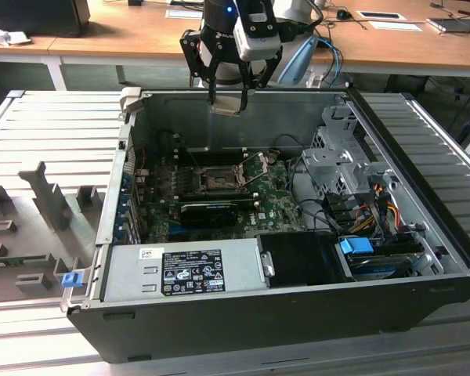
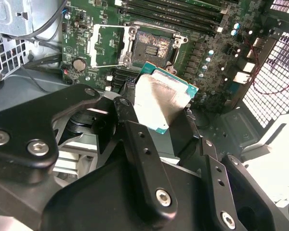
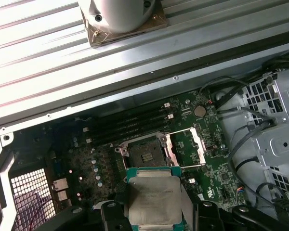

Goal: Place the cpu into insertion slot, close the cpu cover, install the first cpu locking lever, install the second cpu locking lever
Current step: 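Place the cpu into insertion slot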

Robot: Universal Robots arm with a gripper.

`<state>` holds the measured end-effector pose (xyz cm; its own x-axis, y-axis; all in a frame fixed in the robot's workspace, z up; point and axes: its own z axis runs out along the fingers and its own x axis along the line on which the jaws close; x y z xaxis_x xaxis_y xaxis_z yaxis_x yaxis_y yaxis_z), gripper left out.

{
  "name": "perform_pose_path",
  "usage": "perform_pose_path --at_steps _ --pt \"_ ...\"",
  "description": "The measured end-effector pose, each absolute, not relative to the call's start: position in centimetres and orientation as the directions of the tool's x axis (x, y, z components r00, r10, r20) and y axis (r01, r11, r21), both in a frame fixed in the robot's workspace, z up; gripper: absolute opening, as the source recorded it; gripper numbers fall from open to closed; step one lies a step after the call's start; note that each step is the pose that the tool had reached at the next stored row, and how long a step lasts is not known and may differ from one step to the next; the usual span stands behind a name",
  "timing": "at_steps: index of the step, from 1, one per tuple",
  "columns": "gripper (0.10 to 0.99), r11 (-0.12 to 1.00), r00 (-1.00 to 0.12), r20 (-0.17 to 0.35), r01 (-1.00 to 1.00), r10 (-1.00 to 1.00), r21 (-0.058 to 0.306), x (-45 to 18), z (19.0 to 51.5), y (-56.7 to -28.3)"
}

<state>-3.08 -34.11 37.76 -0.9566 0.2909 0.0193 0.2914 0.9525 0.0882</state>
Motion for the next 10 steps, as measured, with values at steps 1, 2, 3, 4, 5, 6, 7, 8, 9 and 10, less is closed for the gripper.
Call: perform_pose_path --at_steps 1,2,3,4,5,6,7,8,9,10 --pt "0.529 0.952 -0.956 0.019 0.292 0.292 0.088 -3.08 37.76 -34.11" --pt "0.529 0.952 -0.956 0.019 0.293 0.292 0.088 -3.08 37.75 -34.11" --pt "0.529 0.952 -0.956 0.019 0.294 0.293 0.088 -3.08 37.75 -34.11" --pt "0.529 0.951 -0.956 0.019 0.295 0.294 0.088 -3.08 37.75 -34.11" --pt "0.529 0.951 -0.955 0.019 0.296 0.295 0.088 -3.08 37.75 -34.11" --pt "0.529 0.951 -0.955 0.019 0.296 0.296 0.088 -3.08 37.76 -34.11" --pt "0.529 0.951 -0.955 0.019 0.298 0.297 0.088 -3.09 37.75 -34.11" --pt "0.529 0.95 -0.954 0.019 0.299 0.298 0.088 -3.1 37.75 -34.11" --pt "0.529 0.95 -0.954 0.019 0.299 0.299 0.088 -3.09 37.75 -34.11" --pt "0.529 0.95 -0.954 0.019 0.3 0.3 0.088 -3.09 37.75 -34.11"
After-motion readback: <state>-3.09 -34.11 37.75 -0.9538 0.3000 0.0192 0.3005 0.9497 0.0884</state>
